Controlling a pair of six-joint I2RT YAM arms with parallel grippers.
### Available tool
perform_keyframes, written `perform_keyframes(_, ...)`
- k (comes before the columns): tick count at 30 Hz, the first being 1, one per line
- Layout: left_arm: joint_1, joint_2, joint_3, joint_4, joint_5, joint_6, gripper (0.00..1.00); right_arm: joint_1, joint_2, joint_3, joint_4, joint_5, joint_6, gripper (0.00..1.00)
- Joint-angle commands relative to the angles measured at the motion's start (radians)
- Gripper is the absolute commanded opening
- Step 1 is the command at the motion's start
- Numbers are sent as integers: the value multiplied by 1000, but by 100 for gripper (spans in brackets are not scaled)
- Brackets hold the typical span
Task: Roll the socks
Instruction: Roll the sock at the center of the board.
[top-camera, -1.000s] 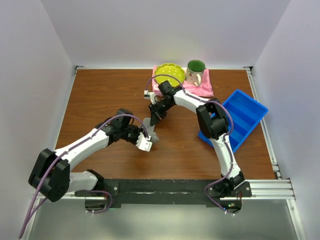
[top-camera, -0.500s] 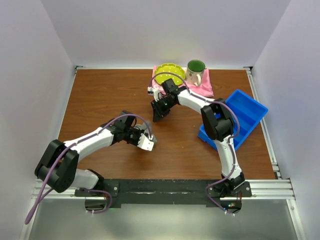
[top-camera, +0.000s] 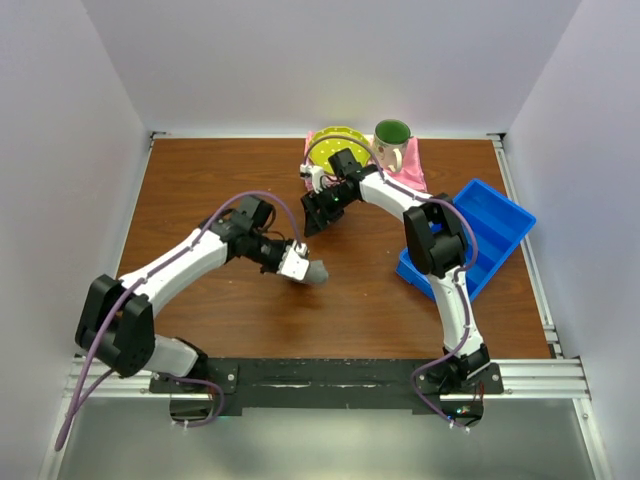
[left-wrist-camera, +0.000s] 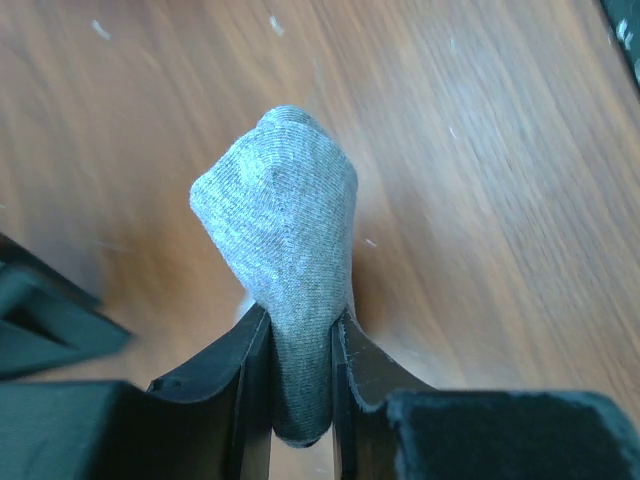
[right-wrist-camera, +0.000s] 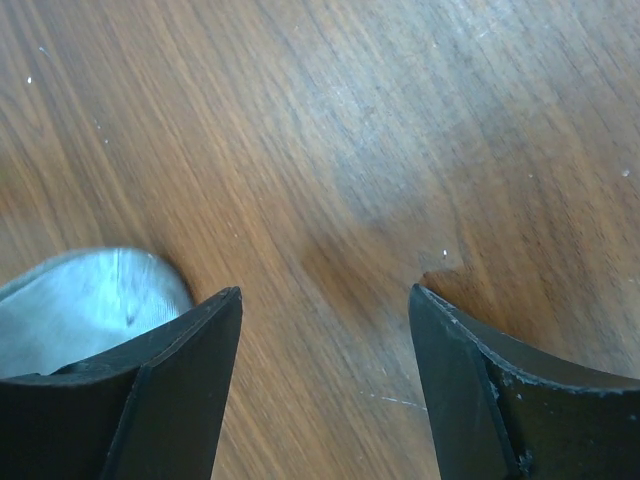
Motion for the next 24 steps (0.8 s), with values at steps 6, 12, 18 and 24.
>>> perform_keyframes(6, 71, 97, 229, 59, 55, -89, 0, -70, -156, -21, 33, 40, 26, 73)
perform_keyframes(12, 100, 79, 240, 329, 39, -195, 0, -139, -219, -47, 75, 74, 64, 73)
perform_keyframes(18, 98, 146, 280, 439, -30, -292, 0, -181, -256, -68, 77, 82, 61, 73)
perform_keyframes(24, 69, 54, 31, 711, -147, -385, 0, -190, -318, -120, 80, 85, 35, 74)
